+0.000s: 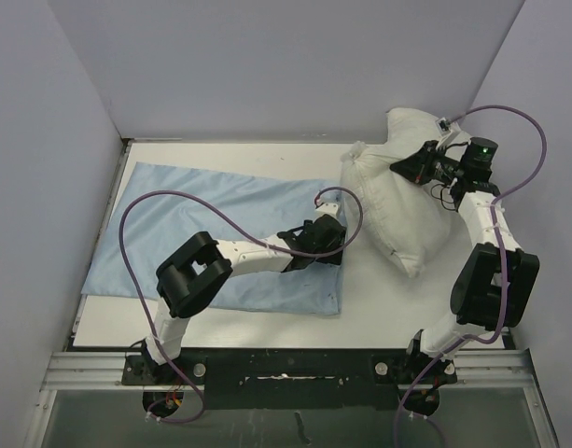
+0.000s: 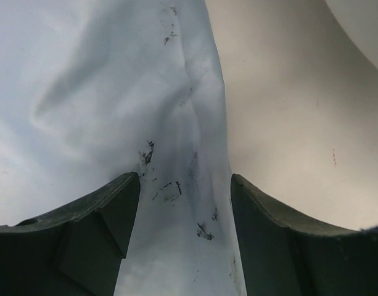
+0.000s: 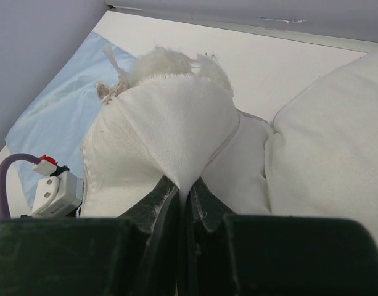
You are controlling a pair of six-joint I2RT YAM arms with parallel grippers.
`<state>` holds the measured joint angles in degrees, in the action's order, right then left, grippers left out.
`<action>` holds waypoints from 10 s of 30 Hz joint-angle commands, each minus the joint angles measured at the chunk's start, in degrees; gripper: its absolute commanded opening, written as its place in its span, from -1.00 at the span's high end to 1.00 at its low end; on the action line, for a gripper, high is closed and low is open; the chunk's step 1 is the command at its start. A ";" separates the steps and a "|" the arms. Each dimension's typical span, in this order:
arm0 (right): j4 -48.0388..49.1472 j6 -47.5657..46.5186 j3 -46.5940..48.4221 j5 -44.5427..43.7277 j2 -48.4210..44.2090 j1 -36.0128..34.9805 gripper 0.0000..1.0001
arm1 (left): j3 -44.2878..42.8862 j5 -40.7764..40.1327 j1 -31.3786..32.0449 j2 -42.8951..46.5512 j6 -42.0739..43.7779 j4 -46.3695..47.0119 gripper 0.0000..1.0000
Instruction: Put the pillow into the pillowcase
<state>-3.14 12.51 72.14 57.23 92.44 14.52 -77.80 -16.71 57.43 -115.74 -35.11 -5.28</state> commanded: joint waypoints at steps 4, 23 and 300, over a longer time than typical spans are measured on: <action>6.74 0.83 0.14 -0.73 -1.99 2.15 1.00 | -3.36 2.18 0.84 -3.61 -3.15 -0.10 -0.11; 3.65 -4.49 0.84 4.41 -1.54 3.31 1.00 | 5.83 2.78 -4.17 13.65 -3.09 2.11 0.99; -27.59 -65.75 -11.15 26.83 -22.74 -23.27 1.00 | -2.56 10.73 -4.34 30.17 31.06 -18.65 0.52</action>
<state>-18.35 -62.28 50.28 61.36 73.47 -6.04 -73.54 -14.44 54.41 -93.03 -6.15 -22.76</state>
